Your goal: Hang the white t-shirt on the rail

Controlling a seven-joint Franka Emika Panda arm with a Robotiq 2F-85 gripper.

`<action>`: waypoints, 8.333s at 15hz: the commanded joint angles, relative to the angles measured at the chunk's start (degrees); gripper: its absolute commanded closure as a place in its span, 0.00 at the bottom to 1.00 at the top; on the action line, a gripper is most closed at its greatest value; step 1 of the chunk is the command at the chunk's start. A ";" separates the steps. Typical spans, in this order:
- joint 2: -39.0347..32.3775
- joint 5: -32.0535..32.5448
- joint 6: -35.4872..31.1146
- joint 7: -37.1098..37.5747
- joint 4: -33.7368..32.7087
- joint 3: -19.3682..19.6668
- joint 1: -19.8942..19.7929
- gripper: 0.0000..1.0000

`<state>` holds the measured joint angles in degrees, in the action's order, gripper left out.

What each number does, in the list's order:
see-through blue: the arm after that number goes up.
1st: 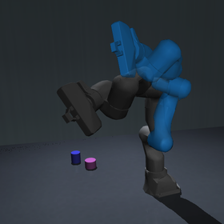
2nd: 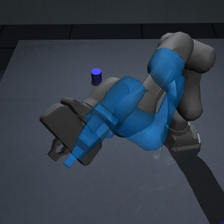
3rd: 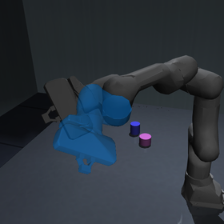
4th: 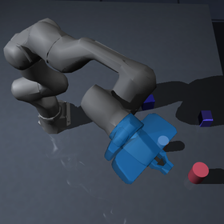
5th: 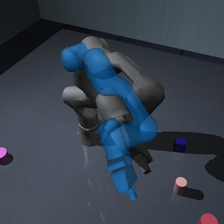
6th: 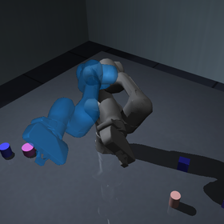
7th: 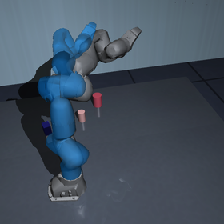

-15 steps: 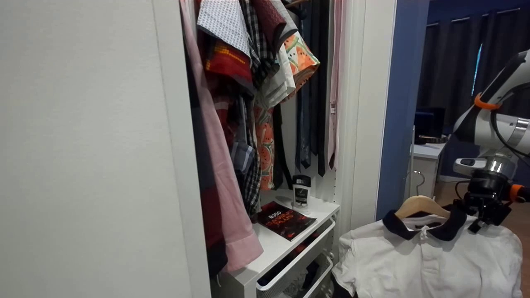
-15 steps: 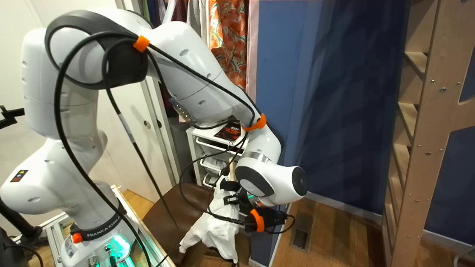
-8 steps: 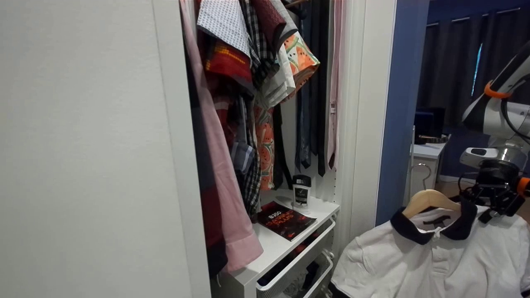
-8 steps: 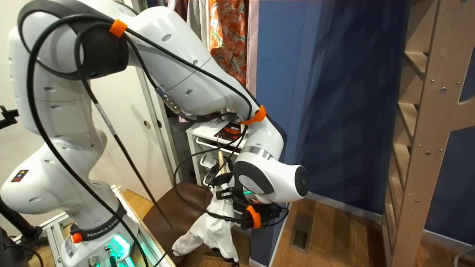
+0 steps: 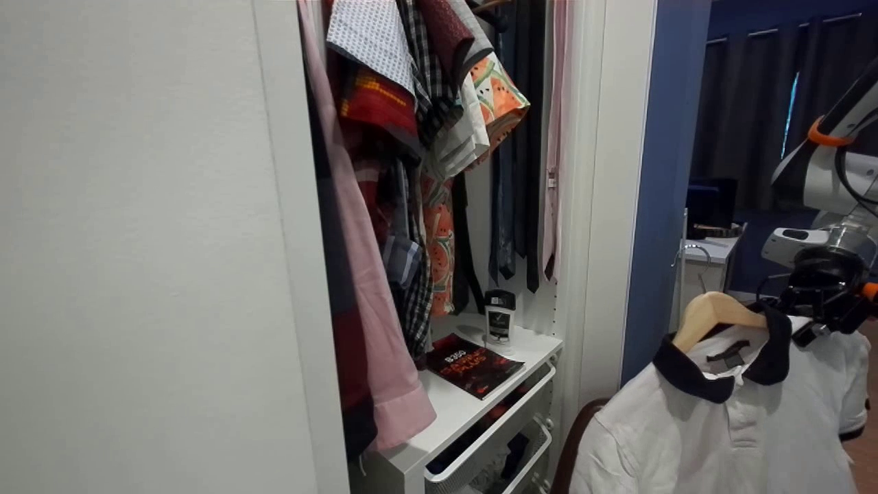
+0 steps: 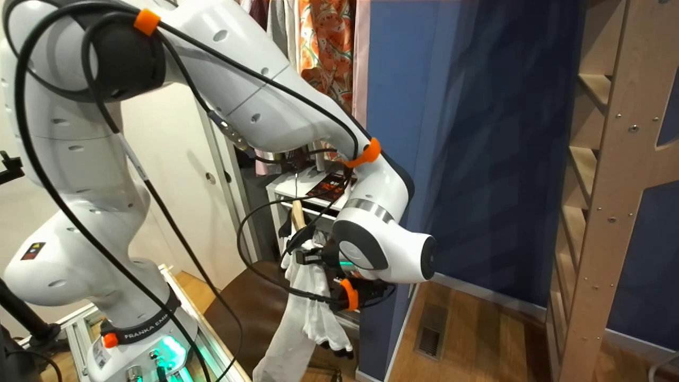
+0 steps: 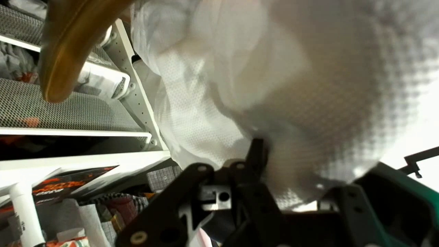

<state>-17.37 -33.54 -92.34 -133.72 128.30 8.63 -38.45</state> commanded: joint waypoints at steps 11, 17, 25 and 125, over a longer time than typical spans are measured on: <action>12.05 -5.43 2.52 7.81 5.44 8.28 12.15 0.84; 14.09 -6.00 4.52 8.12 6.31 8.91 12.65 0.96; 20.93 -15.63 9.05 8.44 7.27 9.75 14.98 0.96; 45.74 -99.72 -67.35 -22.44 -9.43 -21.16 28.09 0.96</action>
<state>26.96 -127.27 -158.31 -153.36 121.48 -10.74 -9.49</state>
